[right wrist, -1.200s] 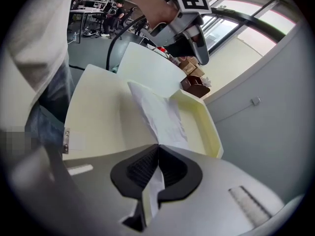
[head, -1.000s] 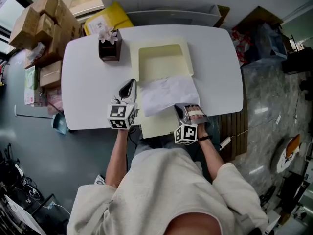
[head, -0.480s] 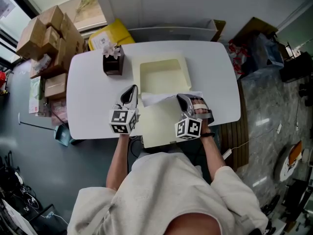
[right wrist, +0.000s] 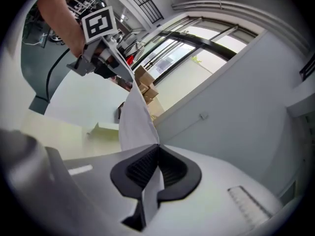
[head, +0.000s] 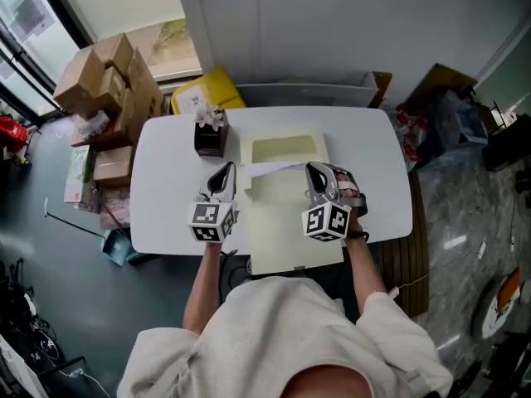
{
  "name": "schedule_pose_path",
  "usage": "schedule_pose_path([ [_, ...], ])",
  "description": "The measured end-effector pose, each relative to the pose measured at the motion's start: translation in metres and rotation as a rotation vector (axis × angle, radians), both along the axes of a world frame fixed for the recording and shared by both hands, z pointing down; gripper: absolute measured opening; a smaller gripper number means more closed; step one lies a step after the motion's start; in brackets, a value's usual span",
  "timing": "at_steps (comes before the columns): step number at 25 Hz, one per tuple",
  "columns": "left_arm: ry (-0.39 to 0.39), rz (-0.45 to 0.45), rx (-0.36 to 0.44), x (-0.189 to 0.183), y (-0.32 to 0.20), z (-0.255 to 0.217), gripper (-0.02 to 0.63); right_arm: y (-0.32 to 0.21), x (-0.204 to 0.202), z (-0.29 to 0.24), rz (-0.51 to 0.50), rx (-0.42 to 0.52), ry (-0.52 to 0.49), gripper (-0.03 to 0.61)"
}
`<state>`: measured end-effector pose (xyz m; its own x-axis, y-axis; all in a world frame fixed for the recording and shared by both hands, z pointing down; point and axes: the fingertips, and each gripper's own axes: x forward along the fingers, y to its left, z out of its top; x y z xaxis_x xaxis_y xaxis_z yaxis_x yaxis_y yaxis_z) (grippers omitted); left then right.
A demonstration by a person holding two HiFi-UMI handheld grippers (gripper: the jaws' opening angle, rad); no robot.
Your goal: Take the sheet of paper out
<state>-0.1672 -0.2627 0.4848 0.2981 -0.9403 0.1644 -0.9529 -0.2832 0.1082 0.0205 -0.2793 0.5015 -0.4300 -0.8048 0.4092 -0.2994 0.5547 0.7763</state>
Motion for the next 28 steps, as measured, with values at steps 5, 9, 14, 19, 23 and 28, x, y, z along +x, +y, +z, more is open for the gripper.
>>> schedule_pose_path([
  [5, -0.014, -0.022, 0.027, -0.010, -0.003, -0.016, 0.002, -0.013, -0.008, -0.032, 0.026, -0.048, -0.205, 0.003],
  [9, -0.027, -0.031, 0.047, -0.014, -0.006, -0.026, 0.002, -0.023, -0.009, -0.061, 0.056, -0.111, -0.429, 0.003],
  [14, -0.042, -0.037, 0.070, -0.015, -0.008, -0.037, 0.002, -0.037, -0.002, -0.099, 0.053, -0.157, -0.723, 0.003],
  [19, -0.045, -0.047, 0.082, -0.018, -0.010, -0.044, 0.002, -0.054, 0.020, -0.119, 0.084, -0.181, -0.938, 0.003],
  [23, -0.046, -0.057, 0.093, -0.022, -0.012, -0.048, 0.002, -0.061, 0.034, -0.115, 0.112, -0.192, -0.996, 0.003],
  [28, -0.049, -0.066, 0.099, -0.024, -0.015, -0.053, 0.002, -0.060, 0.052, -0.093, 0.166, -0.229, -1.041, 0.003],
])
